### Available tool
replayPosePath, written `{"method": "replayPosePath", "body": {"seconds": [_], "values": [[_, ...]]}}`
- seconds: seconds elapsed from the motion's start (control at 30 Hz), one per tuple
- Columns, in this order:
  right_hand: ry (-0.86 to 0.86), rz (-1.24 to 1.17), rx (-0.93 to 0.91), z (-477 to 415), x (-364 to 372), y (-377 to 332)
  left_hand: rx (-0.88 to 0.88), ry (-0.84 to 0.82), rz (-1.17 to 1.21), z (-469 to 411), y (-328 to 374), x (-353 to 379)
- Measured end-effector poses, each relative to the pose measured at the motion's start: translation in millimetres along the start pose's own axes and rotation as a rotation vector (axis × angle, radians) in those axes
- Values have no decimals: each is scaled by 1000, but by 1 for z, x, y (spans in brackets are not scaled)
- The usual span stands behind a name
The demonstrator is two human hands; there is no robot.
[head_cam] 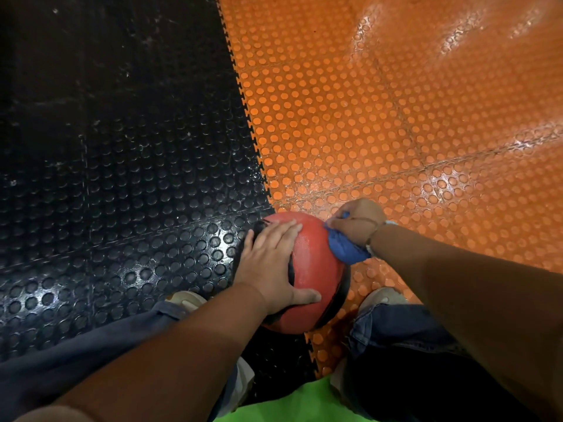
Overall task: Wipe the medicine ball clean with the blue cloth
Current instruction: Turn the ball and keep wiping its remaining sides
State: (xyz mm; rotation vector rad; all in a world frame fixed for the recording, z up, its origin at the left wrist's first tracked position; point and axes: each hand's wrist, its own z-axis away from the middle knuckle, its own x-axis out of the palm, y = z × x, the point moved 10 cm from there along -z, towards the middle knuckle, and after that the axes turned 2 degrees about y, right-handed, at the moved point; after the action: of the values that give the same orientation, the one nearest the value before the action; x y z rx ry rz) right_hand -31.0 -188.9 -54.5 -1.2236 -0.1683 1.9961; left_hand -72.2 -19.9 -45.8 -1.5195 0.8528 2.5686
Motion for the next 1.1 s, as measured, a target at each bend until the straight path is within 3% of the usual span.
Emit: {"method": "replayPosePath", "body": {"seconds": [0.13,0.3,0.47,0.6,0.77,0.93,1.0,1.1], "values": [[-44,-52,-158,0,7,-35,54,-8,-46,2,7,6],[-75,-21,-13,-2,15,-21,-76,100,108,-2,-3,-11],[-175,180,-375,20,27,-53,-213,39,33,-5,-23,-8],[-113,221,-250,6,13,-38,-191,17,37,-6,-17,-7],[-151,425,-492,38,38,-70,-183,19,49,-8,-18,-6],[-49,458,-360,16,16,-62,-171,10,65,-9,-14,-6],[-19,513,-459,28,22,-74,-177,19,68,-11,-16,-6],[-102,528,-624,55,41,-87,-168,12,72,-11,-17,-4]]}}
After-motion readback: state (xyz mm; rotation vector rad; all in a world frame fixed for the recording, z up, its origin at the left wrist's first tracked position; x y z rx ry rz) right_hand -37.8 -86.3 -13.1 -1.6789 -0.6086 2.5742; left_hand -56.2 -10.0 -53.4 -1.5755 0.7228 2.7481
